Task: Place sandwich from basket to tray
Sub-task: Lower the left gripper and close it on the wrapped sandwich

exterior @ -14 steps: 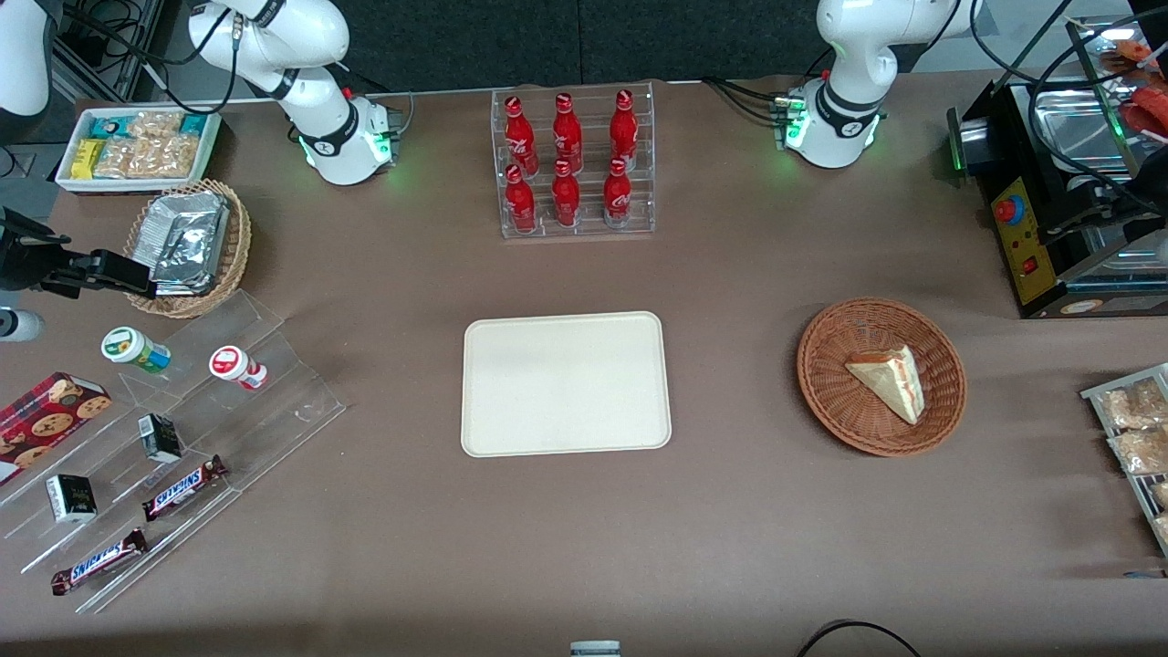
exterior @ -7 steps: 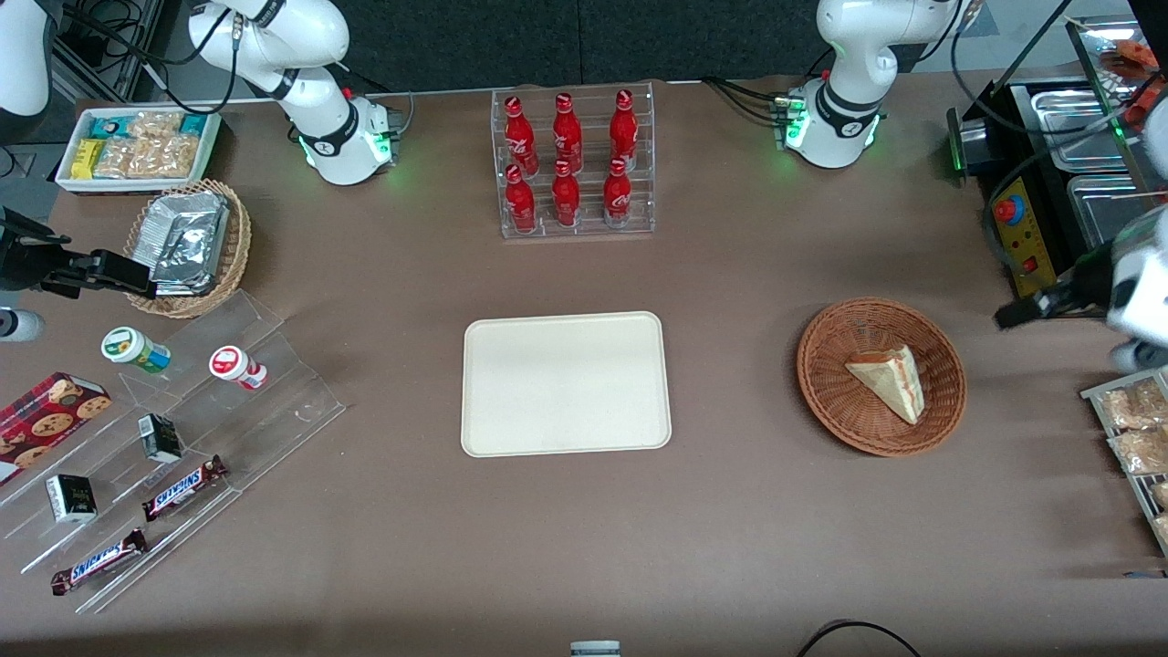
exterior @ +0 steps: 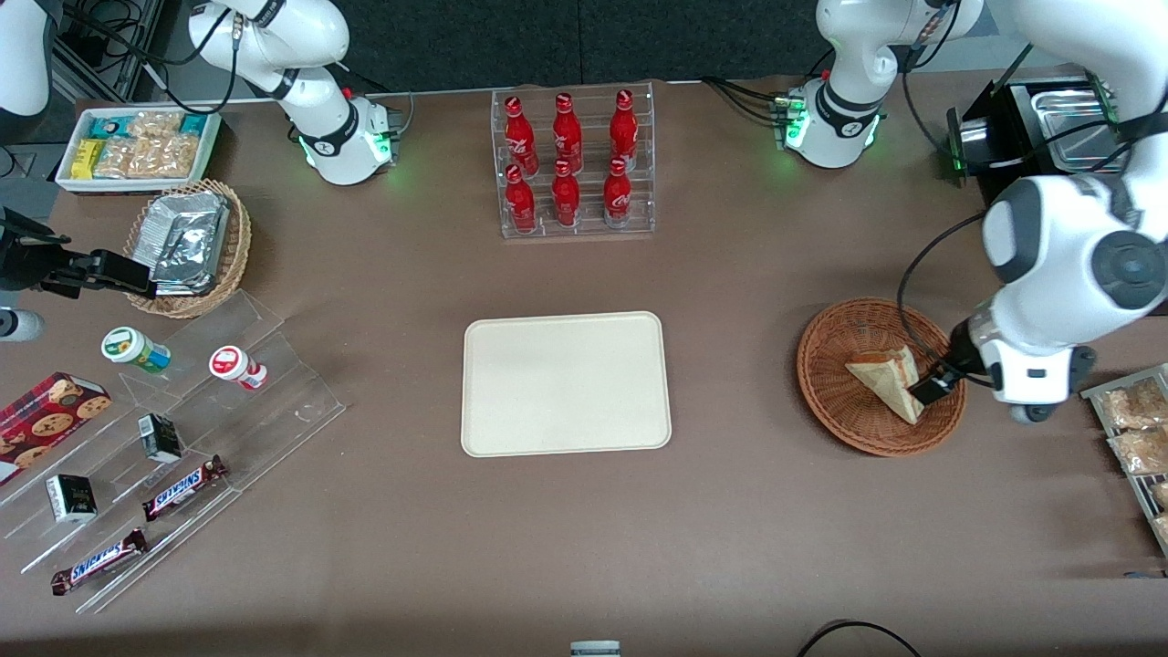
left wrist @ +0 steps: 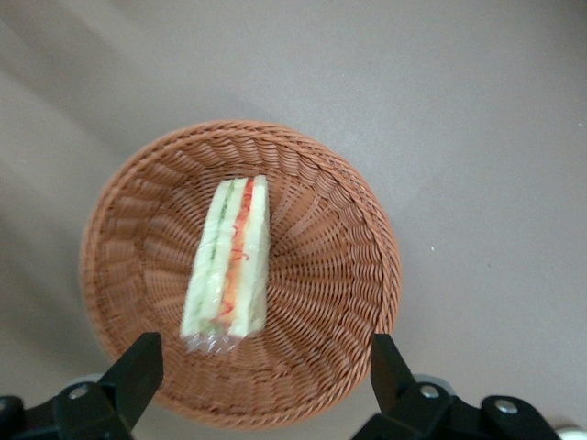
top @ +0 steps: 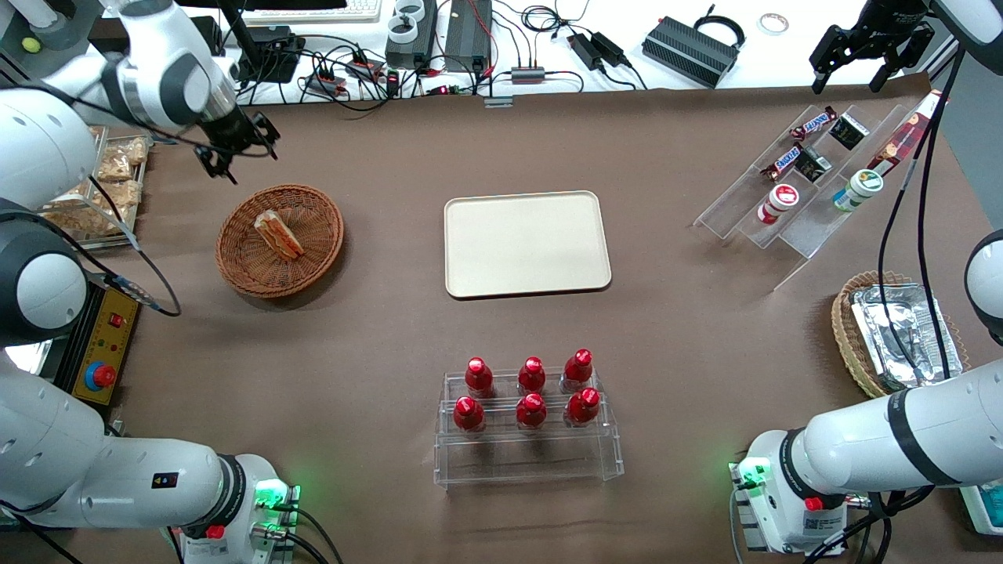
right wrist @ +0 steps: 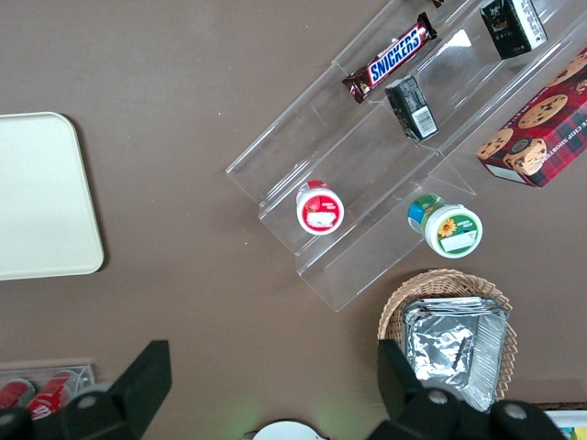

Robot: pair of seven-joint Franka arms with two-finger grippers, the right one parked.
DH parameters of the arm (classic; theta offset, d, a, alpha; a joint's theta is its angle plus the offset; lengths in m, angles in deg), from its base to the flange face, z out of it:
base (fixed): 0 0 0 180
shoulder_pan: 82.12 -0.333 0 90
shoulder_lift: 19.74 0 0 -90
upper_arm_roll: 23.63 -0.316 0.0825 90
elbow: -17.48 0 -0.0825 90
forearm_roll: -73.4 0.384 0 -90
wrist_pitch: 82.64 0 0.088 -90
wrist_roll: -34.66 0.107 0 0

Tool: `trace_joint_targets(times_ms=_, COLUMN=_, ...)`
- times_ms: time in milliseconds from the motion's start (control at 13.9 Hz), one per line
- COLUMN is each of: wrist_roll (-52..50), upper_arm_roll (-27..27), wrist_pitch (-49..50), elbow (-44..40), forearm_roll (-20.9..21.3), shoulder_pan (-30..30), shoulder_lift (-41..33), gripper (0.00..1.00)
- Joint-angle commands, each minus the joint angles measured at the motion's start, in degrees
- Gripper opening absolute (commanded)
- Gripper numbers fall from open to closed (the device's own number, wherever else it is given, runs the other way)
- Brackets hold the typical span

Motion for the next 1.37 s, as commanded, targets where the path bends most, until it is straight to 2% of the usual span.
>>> trace_joint_targets(times_ms=0, wrist_roll=-1.83, upper_arm_roll=-0.51, wrist_pitch=-7.15, elbow=8.91, forearm_roll=-1.33, shoulder_pan=-0.24, shoulder_lift=-3.89, gripper=1.0)
trace_joint_targets(times_ms=216, wrist_roll=-5.33, upper_arm_roll=-0.68, wrist_pitch=-13.66, elbow=13.24, forearm_roll=-1.42, shoulder_pan=-0.51, shoulder_lift=-4.25, gripper=1.0)
trace_joint_targets(times_ms=1153, wrist_roll=-7.19, upper_arm_roll=-0.68, wrist_pitch=-21.31, elbow=17.82, forearm_roll=-1.42, shoulder_pan=-0.07, shoulder_lift=0.05, gripper=1.0)
trace_joint_targets(times_ms=1225, wrist_roll=-7.19, upper_arm_roll=-0.68, wrist_pitch=-22.02, elbow=17.82, forearm_roll=-1.42, shoulder_pan=-0.07, shoulder_lift=0.4, gripper=0.99)
trace_joint_targets(times_ms=1297, wrist_roll=-7.19, upper_arm_roll=-0.68, wrist_pitch=-22.11, elbow=17.82, forearm_roll=-1.42, shoulder_pan=-0.07, shoulder_lift=0.93, gripper=0.91)
